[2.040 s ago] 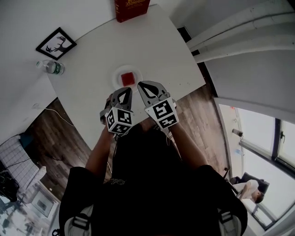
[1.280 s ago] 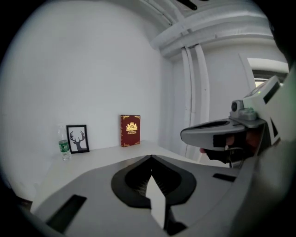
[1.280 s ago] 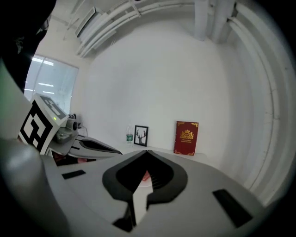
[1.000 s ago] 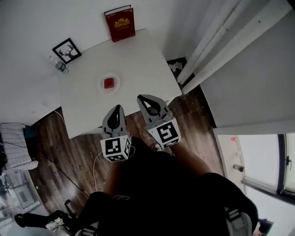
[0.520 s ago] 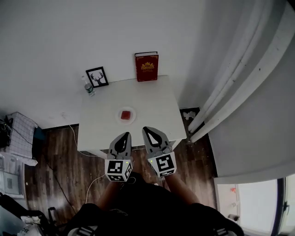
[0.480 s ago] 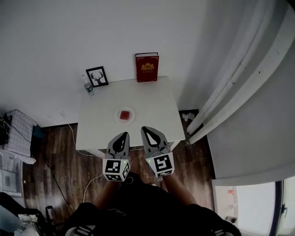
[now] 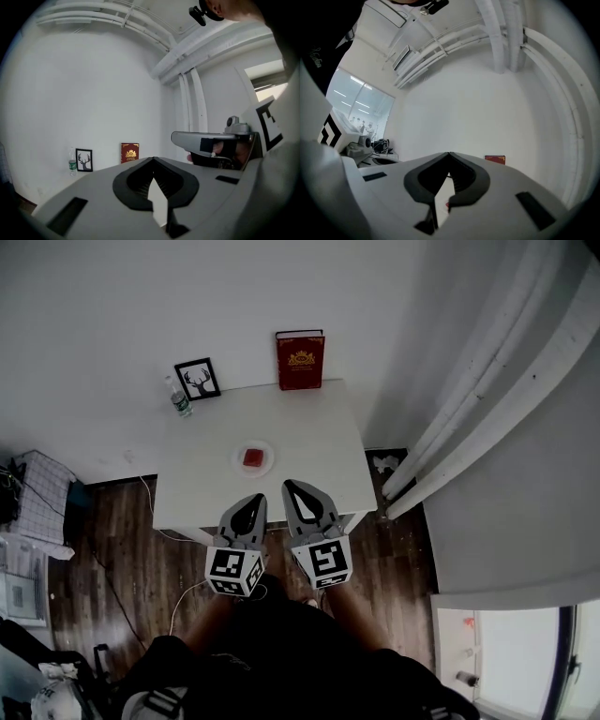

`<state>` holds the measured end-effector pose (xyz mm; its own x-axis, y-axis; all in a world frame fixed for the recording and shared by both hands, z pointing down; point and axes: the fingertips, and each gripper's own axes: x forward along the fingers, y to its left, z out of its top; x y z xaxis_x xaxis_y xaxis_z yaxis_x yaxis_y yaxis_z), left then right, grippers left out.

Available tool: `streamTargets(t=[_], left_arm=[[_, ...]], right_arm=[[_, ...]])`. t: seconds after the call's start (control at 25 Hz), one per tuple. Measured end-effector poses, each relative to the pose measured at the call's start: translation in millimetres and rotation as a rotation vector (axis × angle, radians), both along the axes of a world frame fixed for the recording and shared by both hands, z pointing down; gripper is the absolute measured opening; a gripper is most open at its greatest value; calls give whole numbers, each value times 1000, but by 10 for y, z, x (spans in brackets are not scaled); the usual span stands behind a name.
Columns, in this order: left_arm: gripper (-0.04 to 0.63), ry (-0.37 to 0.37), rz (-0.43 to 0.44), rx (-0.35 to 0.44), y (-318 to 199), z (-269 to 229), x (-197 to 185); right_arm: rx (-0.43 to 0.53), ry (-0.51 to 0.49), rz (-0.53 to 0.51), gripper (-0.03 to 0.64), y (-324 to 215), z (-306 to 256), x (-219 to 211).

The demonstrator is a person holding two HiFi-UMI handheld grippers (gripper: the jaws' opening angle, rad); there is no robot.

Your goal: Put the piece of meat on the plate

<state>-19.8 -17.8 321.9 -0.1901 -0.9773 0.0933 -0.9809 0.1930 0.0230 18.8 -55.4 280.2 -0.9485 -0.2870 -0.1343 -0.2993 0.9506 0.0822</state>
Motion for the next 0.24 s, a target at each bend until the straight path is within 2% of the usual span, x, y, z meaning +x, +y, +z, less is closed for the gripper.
streamTargets(t=[0.24], left_arm=[[3,2,32,-1,-52,27,-23]], right_arm=[[-10,12,19,21,-90,75,-91]])
